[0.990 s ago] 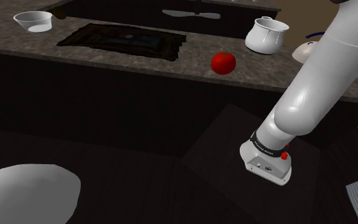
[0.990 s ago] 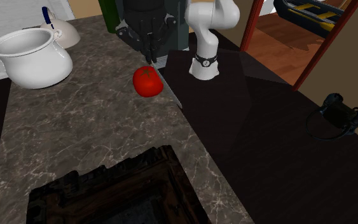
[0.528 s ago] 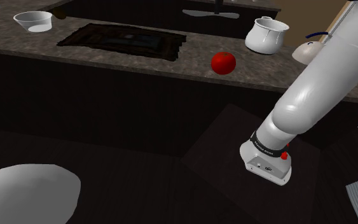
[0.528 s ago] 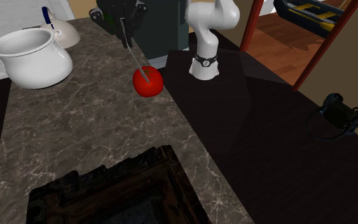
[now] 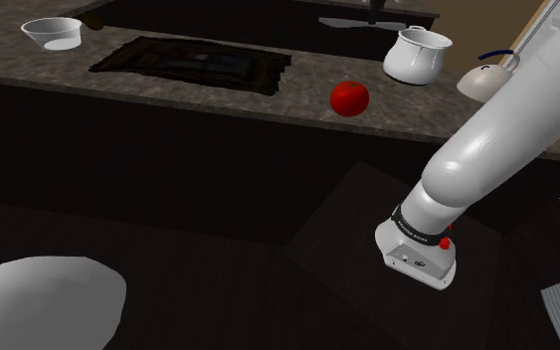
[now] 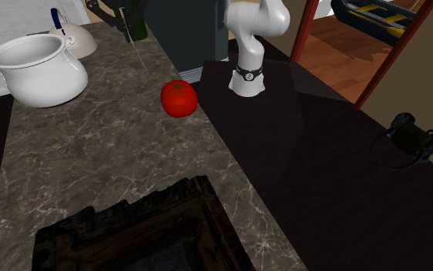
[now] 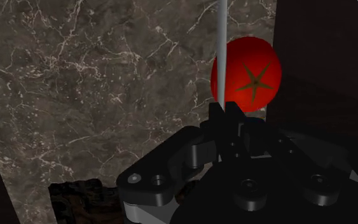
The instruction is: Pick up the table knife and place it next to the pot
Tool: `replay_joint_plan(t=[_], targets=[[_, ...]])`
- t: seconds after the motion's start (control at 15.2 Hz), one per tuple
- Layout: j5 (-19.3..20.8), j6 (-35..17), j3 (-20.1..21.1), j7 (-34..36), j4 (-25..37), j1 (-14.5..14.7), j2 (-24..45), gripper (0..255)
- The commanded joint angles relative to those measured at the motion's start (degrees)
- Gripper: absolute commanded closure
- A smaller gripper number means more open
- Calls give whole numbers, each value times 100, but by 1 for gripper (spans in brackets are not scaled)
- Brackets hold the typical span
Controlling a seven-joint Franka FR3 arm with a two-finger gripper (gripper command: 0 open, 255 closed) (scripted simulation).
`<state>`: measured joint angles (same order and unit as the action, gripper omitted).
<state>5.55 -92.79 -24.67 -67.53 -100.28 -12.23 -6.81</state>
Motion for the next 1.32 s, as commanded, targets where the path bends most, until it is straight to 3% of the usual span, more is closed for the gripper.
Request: replay_joint_plan(t=[0.0,0.59,0.99,1.25], targets=[[29,-1,-134,-245,-4,-105,-24,255],[4,-51,-887,-1562,246,-658,203,255],[-311,-39,-1470,-2657,782,-1139,768,255],[-267,-358,-1452,-2612,409,-1130,702,255]])
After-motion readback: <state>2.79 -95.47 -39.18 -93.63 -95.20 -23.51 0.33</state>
